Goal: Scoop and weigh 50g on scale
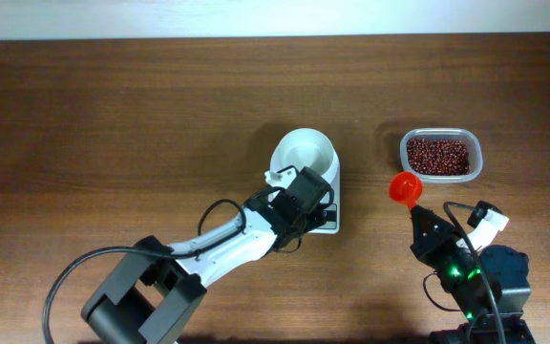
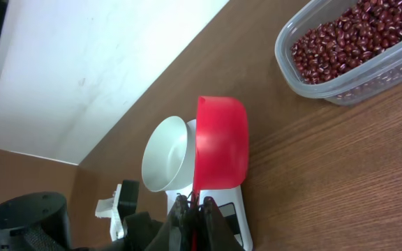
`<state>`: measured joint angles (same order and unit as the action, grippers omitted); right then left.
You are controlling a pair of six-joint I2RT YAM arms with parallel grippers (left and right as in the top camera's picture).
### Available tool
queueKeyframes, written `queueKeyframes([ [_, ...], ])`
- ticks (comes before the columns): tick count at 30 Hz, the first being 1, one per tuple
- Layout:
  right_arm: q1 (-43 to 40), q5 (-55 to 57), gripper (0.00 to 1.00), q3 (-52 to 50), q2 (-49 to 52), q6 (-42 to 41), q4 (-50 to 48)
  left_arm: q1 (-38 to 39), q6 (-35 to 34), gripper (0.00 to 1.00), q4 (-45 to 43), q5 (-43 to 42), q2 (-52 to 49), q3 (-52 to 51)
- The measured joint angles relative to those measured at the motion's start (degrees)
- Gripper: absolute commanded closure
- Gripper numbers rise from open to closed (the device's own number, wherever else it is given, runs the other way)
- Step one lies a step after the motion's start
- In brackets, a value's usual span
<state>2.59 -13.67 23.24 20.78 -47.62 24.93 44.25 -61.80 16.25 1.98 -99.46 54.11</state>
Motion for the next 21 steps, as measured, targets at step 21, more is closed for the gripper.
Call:
queueKeyframes([
  [21, 0.0, 0.3, 0.96, 0.0, 0.0, 0.1, 0.0, 1.7, 0.0, 1.00, -1.1, 4.0, -0.4, 0.0],
])
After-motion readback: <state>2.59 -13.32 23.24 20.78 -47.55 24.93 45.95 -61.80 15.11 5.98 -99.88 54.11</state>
